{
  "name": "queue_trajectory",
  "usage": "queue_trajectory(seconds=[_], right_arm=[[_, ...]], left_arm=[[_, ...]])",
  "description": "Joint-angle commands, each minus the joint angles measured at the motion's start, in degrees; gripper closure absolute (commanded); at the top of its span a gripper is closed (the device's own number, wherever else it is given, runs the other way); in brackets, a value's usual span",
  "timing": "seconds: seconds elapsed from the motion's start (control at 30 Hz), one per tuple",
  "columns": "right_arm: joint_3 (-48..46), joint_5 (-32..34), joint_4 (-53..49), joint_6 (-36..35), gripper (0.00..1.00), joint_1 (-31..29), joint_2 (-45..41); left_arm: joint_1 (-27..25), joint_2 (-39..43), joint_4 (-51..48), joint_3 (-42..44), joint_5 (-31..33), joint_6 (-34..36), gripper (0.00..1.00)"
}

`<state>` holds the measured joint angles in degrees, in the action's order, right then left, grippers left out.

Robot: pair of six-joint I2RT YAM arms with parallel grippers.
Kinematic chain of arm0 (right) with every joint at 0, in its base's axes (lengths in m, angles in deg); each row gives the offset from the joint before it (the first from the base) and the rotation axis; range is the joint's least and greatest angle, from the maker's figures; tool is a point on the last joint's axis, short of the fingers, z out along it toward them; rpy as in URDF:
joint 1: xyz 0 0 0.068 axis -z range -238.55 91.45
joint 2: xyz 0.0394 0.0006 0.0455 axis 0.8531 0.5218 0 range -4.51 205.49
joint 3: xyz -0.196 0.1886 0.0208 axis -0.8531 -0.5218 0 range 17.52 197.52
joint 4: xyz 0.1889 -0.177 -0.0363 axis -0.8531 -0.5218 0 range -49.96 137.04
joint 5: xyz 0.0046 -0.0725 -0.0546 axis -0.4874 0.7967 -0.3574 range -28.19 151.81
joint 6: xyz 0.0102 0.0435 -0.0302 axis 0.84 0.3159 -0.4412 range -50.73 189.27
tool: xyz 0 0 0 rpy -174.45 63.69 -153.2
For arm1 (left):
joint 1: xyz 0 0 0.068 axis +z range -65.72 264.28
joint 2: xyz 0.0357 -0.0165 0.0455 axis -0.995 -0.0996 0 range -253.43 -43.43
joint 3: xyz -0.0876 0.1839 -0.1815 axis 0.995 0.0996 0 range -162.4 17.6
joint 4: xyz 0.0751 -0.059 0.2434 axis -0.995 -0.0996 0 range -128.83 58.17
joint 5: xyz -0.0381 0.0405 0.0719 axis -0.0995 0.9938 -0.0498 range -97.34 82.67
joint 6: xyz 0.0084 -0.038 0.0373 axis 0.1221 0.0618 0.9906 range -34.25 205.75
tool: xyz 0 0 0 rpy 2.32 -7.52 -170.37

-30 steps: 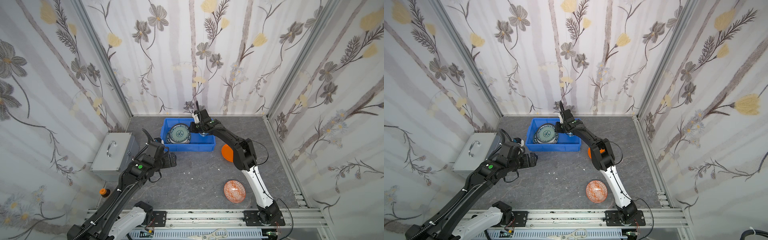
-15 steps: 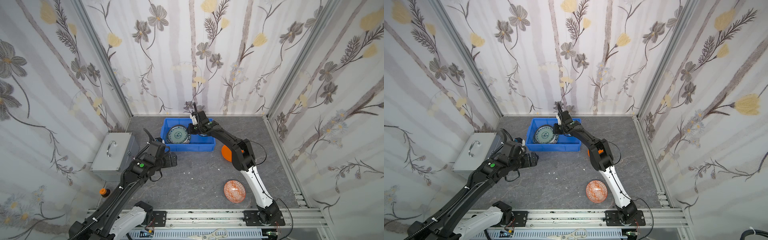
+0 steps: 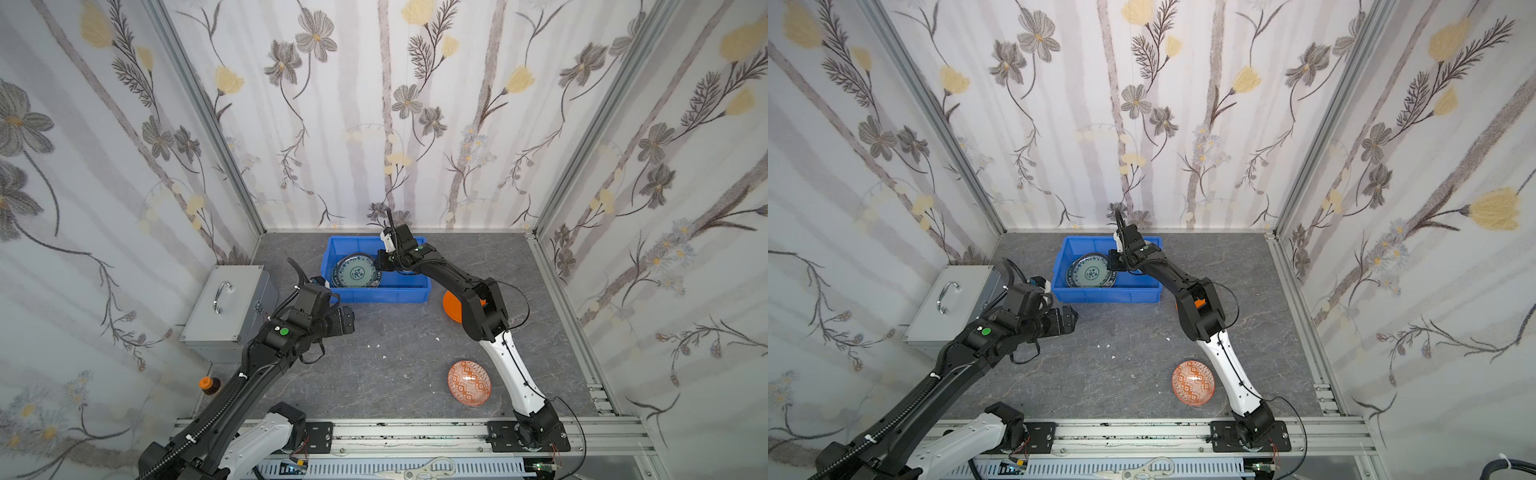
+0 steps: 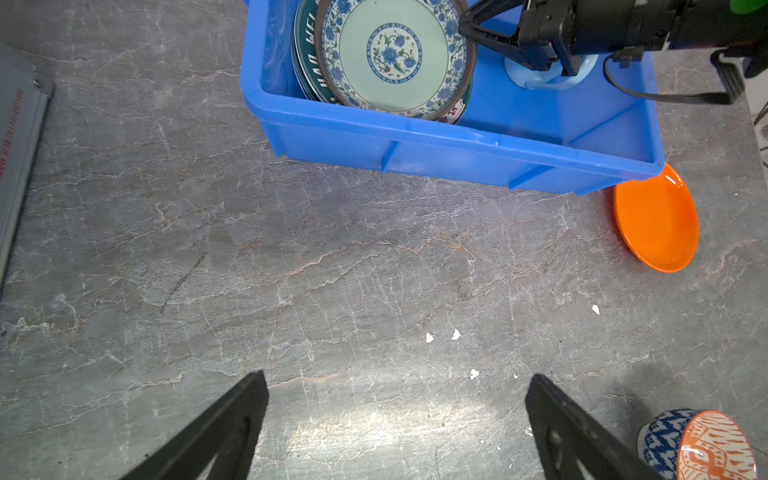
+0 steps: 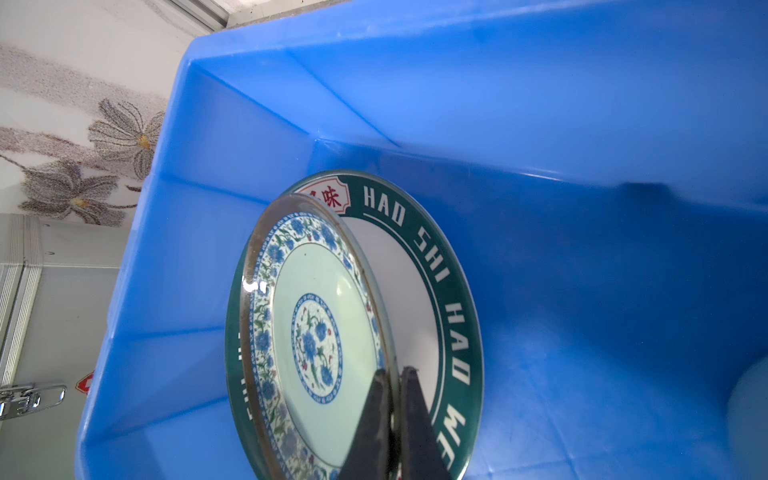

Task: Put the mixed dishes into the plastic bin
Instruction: 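Lower the plate onto the green-rimmed plates and open the right gripper, then move the right gripper to the orange plate rim while the left gripper reaches toward it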

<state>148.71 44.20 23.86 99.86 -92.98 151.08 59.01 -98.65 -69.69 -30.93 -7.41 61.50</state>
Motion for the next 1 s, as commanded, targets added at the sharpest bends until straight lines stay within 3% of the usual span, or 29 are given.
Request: queue_trajectory(seconds=[0.0,0.3,0.7,0.97], right_arm=[[0.36,-0.06,1.56,0.9,0.95,0.53,0.67],[0.2,-1.34,0.72,0.87,0.79,0.97,0.8],[0.11,-1.2,0.34,-1.49,0.75,0.79,-3.91],[-4.37,1.29,0.86,-3.77,0.75,0.33,-16.32]], left_arm=[[0.14,-0.02,1.06,0.21,0.08,-0.73,0.0],[0.1,-0.3,0.95,-0.03,-0.16,-0.7,0.0],[0.14,-0.68,1.84,-0.13,-0.98,-0.8,0.0],[0.09,-1.06,2.3,-2.07,-3.12,-1.05,0.0]])
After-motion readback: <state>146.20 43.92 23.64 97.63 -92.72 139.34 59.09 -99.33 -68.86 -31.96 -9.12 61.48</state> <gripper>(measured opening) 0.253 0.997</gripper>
